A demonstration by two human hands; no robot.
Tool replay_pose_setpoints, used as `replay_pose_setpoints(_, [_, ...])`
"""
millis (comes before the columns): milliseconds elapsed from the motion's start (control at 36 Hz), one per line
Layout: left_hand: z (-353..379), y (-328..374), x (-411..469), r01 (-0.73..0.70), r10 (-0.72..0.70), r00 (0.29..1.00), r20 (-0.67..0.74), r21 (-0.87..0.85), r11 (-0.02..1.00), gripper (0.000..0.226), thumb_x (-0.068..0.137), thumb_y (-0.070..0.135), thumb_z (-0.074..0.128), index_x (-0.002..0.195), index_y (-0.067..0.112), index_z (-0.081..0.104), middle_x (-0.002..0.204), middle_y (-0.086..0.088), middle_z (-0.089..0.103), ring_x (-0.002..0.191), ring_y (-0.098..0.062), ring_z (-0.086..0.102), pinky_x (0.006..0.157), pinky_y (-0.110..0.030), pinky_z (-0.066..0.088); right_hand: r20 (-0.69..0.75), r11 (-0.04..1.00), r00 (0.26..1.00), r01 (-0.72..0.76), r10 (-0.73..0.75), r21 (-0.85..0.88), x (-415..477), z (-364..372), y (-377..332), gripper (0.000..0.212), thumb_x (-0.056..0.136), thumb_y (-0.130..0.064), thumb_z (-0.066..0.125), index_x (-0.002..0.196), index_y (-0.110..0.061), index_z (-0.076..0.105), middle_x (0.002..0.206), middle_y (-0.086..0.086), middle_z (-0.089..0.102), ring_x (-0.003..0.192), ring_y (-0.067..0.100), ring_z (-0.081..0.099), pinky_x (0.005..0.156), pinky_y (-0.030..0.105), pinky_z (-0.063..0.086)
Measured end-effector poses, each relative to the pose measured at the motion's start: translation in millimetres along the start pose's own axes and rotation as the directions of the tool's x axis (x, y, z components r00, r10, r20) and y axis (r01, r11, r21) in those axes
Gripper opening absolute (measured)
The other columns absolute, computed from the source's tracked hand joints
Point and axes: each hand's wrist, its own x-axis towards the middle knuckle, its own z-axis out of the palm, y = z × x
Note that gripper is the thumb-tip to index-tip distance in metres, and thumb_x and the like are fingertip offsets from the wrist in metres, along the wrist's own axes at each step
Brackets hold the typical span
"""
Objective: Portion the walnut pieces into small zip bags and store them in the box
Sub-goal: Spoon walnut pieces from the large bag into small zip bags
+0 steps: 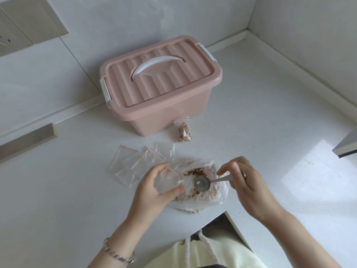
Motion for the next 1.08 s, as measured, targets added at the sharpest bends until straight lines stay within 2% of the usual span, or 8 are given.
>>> replay_pose_setpoints(167, [1,-28,-5,0.15,-0.154,0.987,0.051,0.078,0.986,0.059,0.063,0.025,0.083,0.101,0.05,0.046,0.118,0.02,0.053,0.115,0.0,0.043,0.092,-0.018,0.029,-0.055,0.991,0.997,-0.067,0.061,-0.117,-5,-5,26,0.039,0.09,-0.039,0.032,0.064,-0.023,0.056,0.057,0.001,0.056,0.054,0.007,0.054,0.056,0.014,0.04])
replay_pose_setpoints(278, [6,-34,-4,0.182,-0.188,0.98,0.07,0.083,0.98,0.06,0.065,0.025,0.083,0.11,0.04,0.048,0.122,0.015,0.052,0.117,-0.001,0.042,0.094,-0.018,0.028,-0.149,0.988,0.986,-0.093,0.075,-0.121,-7,2,42,0.034,0.094,-0.027,0.039,0.065,-0.022,0.056,0.064,0.002,0.064,0.064,0.005,0.061,0.059,0.014,0.047])
replay_pose_setpoints(417, [10,-31,3,0.162,-0.169,0.982,0.089,0.08,0.983,0.055,0.066,0.024,0.082,0.101,0.047,0.046,0.114,0.024,0.051,0.113,0.001,0.043,0.093,-0.017,0.028,-0.227,0.978,0.967,0.069,-0.113,-0.196,-9,12,53,0.049,0.091,-0.047,0.034,0.071,-0.011,0.061,0.066,0.004,0.06,0.062,0.022,0.06,0.058,0.033,0.047])
replay_pose_setpoints(556, [14,-33,11,0.151,-0.177,0.965,0.192,0.141,0.978,0.059,0.067,0.028,0.081,0.113,0.04,0.047,0.123,0.019,0.048,0.118,0.002,0.039,0.096,-0.016,0.025,-0.226,0.944,0.941,0.189,-0.254,-0.27,-3,20,56,0.059,0.094,-0.052,0.03,0.076,-0.008,0.066,0.064,0.003,0.056,0.054,0.016,0.051,0.053,0.021,0.039])
replay_pose_setpoints(722, [19,-37,20,0.173,-0.212,0.946,0.247,0.17,0.97,0.062,0.067,0.029,0.081,0.119,0.037,0.048,0.124,0.021,0.046,0.123,-0.001,0.04,0.096,-0.016,0.024,-0.145,0.835,0.898,0.312,-0.415,-0.453,10,31,73,0.054,0.096,-0.044,0.034,0.078,-0.009,0.07,0.069,0.001,0.063,0.058,0.016,0.058,0.048,0.026,0.047])
replay_pose_setpoints(806, [18,-36,23,0.139,-0.182,0.95,0.254,0.177,0.974,0.06,0.067,0.029,0.081,0.117,0.038,0.049,0.131,0.019,0.043,0.125,0.0,0.037,0.099,-0.016,0.023,-0.166,0.883,0.928,0.245,-0.333,-0.401,10,32,81,0.048,0.093,-0.044,0.037,0.084,-0.011,0.071,0.072,-0.002,0.066,0.059,0.015,0.061,0.048,0.029,0.05])
replay_pose_setpoints(917, [15,-38,24,0.104,-0.148,0.952,0.268,0.171,0.98,0.054,0.067,0.028,0.081,0.102,0.051,0.047,0.146,0.015,0.031,0.133,-0.001,0.028,0.109,-0.023,0.02,-0.194,0.992,0.98,-0.069,0.047,-0.108,13,26,82,0.02,0.092,-0.021,0.05,0.083,-0.022,0.069,0.068,-0.007,0.063,0.057,0.008,0.057,0.052,0.021,0.046])
replay_pose_setpoints(1083, [18,-44,22,0.151,-0.203,0.94,0.275,0.196,0.969,0.052,0.07,0.029,0.079,0.107,0.045,0.047,0.143,0.009,0.035,0.132,-0.006,0.031,0.112,-0.028,0.023,-0.05,0.97,0.97,-0.232,0.236,0.074,9,21,82,0.03,0.095,-0.02,0.045,0.075,-0.027,0.066,0.063,0.002,0.066,0.052,0.005,0.056,0.048,0.019,0.046])
